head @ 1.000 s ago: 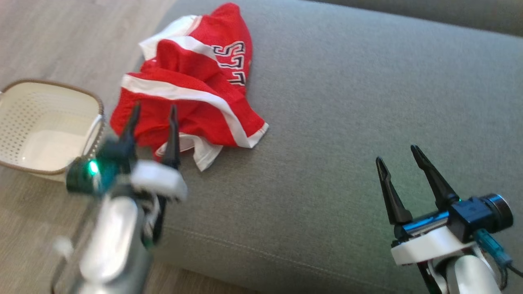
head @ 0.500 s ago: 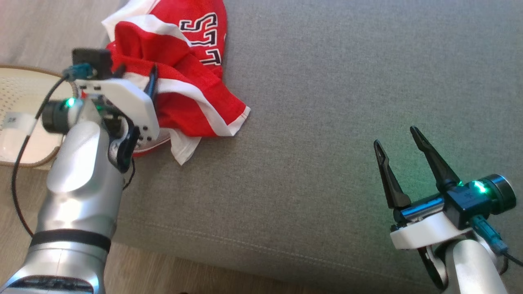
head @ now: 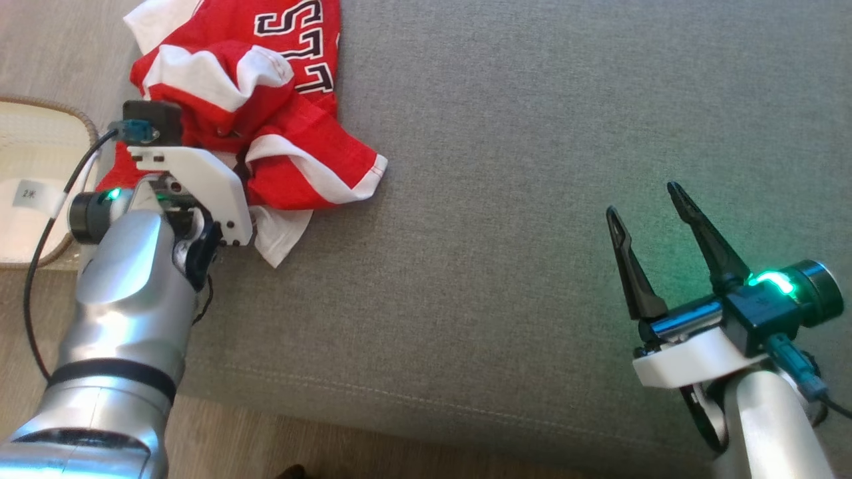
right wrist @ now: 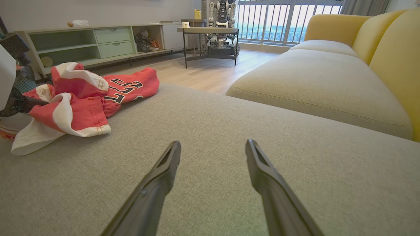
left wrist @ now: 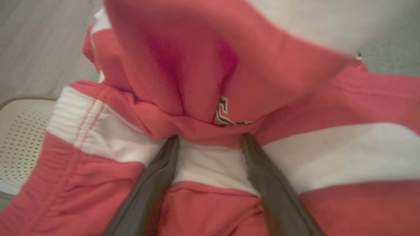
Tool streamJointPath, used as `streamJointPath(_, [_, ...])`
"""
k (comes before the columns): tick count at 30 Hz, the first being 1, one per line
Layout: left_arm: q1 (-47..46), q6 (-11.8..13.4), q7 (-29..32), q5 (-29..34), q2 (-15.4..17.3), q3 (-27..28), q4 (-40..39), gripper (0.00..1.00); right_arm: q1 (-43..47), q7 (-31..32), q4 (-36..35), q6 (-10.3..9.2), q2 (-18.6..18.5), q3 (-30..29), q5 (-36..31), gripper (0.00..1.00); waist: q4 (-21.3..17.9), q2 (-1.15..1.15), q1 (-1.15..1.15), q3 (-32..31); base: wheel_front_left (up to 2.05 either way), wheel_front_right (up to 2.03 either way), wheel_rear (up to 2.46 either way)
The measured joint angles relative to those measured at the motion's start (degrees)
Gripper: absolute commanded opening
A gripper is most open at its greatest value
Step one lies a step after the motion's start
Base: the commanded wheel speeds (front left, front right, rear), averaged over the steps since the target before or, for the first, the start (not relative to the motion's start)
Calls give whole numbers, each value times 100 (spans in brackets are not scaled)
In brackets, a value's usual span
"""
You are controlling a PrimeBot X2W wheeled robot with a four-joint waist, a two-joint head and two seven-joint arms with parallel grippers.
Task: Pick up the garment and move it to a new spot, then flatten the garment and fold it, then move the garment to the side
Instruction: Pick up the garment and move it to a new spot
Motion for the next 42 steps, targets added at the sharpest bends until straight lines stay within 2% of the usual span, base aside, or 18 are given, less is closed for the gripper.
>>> streamJointPath(1, [-2, 0, -92, 3, 5, -18, 32, 45, -29, 0, 7, 0, 0, 2, 0, 100, -13, 0, 0, -2, 0, 0, 0])
streamJointPath(2, [-1, -2, -227, 3, 4, -24, 64, 0, -57, 0, 10, 0, 0, 2, 1, 100, -26, 0, 1, -17, 0, 0, 0])
streamJointPath(5, [2, -33, -833, 4, 31, -31, 80, 0, -71, 0, 20, 0, 0, -1, 22, 100, -56, 0, 0, -108, 0, 0, 0])
streamJointPath(7, [2, 46, -1232, 16, 78, -20, 73, 0, -69, 0, 49, 0, 0, -10, 80, 100, -75, 0, 0, -194, 0, 0, 0])
streamJointPath(12, [8, 169, -1735, 75, 148, -21, -76, 0, -33, 0, 74, 0, 0, -35, 202, 100, -99, 0, -1, -426, 0, 0, 0])
streamJointPath(17, [40, 363, -1909, 94, 165, -11, -739, 0, 16, 0, 75, 0, 0, -45, 366, 100, -136, 0, -1, -757, 0, 0, 0])
streamJointPath(23, [348, 471, -1919, 144, 216, 7, -1913, 0, 232, 0, 74, 0, 1, -45, 536, 100, -302, 0, -1, -1109, 0, 0, 0])
streamJointPath(30, [670, 522, -1693, 130, 279, -25, -3306, 0, 293, 0, 30, 0, 2, -49, 710, 100, -734, 0, -1, -1352, 0, 0, 0])
streamJointPath(36, [848, 624, -1143, 144, 272, -254, -4584, 0, 316, 0, -168, 0, 3, -64, 827, 100, -1294, 0, -1, -1443, 0, 0, 0])
streamJointPath(42, [845, 723, -756, 144, -45, -588, -5384, 0, 262, -1, -397, 0, 4, -40, 977, 100, -2028, 0, 0, -1399, 0, 0, 0])
